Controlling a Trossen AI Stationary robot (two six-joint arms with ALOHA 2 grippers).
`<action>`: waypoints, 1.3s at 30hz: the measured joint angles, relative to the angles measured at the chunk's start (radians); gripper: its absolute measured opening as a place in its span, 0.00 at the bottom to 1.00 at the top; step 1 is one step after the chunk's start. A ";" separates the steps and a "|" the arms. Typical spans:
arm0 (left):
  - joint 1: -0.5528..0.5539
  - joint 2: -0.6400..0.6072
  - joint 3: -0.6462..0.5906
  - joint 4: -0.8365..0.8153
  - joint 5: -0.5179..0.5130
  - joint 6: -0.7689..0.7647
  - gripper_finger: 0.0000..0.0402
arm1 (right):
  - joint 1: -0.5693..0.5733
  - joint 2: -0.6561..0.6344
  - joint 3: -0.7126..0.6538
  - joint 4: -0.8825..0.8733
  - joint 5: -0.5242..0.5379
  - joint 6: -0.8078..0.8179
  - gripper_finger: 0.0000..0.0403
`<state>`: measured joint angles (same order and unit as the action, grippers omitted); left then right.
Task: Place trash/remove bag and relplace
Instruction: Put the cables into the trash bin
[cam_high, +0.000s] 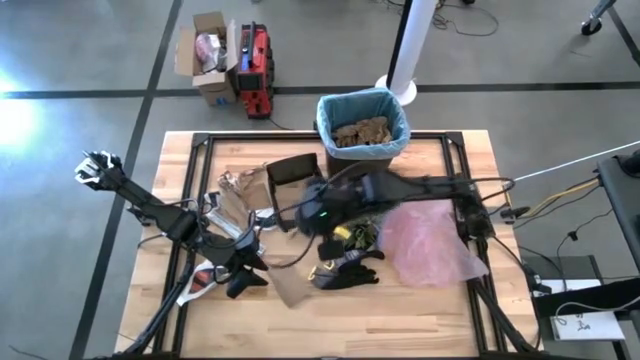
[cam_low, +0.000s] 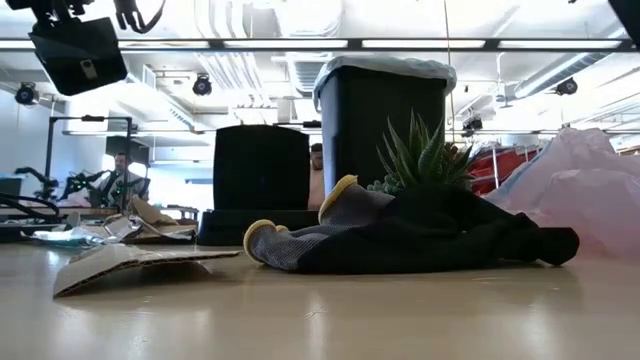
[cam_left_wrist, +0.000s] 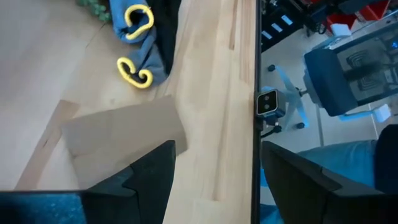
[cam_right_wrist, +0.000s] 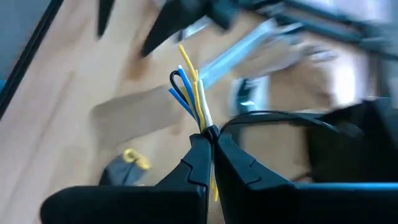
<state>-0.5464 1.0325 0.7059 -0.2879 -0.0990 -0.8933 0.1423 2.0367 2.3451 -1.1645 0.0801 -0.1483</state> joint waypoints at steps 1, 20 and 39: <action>0.000 0.000 0.000 0.003 -0.003 0.000 0.55 | 0.000 -0.027 0.000 -0.006 0.042 0.005 0.00; 0.000 0.000 0.000 0.017 -0.078 -0.017 0.53 | -0.308 -0.309 0.002 0.050 0.472 0.062 0.00; 0.000 0.000 0.000 0.026 -0.078 -0.063 0.48 | -0.437 -0.259 0.002 0.039 0.398 0.240 0.02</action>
<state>-0.5465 1.0325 0.7055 -0.2615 -0.1773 -0.9559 -0.2946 1.7775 2.3466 -1.1256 0.4778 0.0918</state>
